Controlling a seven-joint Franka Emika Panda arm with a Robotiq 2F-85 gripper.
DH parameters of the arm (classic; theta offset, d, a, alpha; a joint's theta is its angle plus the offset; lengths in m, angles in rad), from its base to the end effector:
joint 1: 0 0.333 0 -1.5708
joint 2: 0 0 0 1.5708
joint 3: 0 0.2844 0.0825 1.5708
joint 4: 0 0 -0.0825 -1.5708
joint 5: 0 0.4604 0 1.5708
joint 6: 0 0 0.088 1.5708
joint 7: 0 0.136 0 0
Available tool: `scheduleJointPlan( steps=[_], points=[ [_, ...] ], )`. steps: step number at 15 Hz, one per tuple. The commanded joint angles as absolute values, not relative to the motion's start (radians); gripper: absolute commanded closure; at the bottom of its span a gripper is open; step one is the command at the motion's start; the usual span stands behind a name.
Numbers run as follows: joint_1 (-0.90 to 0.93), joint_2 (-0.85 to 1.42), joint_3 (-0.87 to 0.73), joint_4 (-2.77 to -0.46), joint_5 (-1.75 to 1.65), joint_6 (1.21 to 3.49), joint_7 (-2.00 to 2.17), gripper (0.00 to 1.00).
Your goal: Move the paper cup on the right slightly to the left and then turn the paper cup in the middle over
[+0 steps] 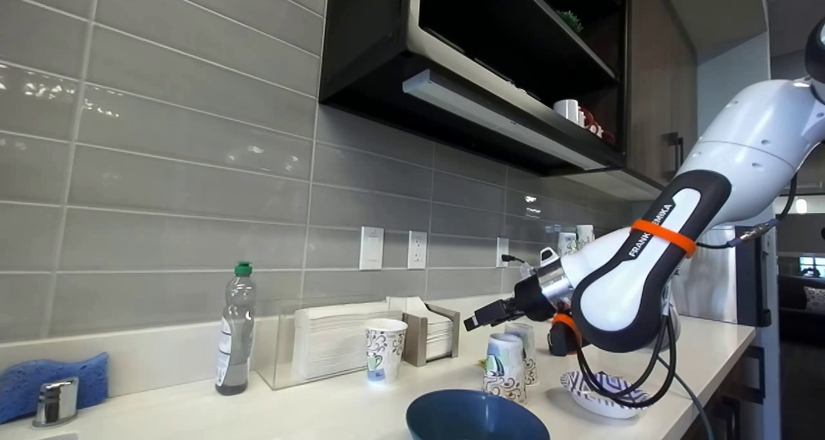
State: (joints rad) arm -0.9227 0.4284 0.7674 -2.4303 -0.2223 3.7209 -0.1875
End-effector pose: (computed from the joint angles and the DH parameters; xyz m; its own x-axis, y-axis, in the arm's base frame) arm 0.5820 -0.0421 0.1947 0.5103 0.0180 0.8598 0.1037 -0.9938 -0.0408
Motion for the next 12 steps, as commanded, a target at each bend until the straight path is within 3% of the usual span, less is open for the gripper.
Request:
scheduleJointPlan(
  steps=[1,12],
  points=[
    [-0.951,0.293,0.807,-2.5,-0.206,3.67,-0.149,0.0],
    [-1.117,0.012,1.032,-2.484,-0.232,3.251,0.038,0.0]
  ],
)
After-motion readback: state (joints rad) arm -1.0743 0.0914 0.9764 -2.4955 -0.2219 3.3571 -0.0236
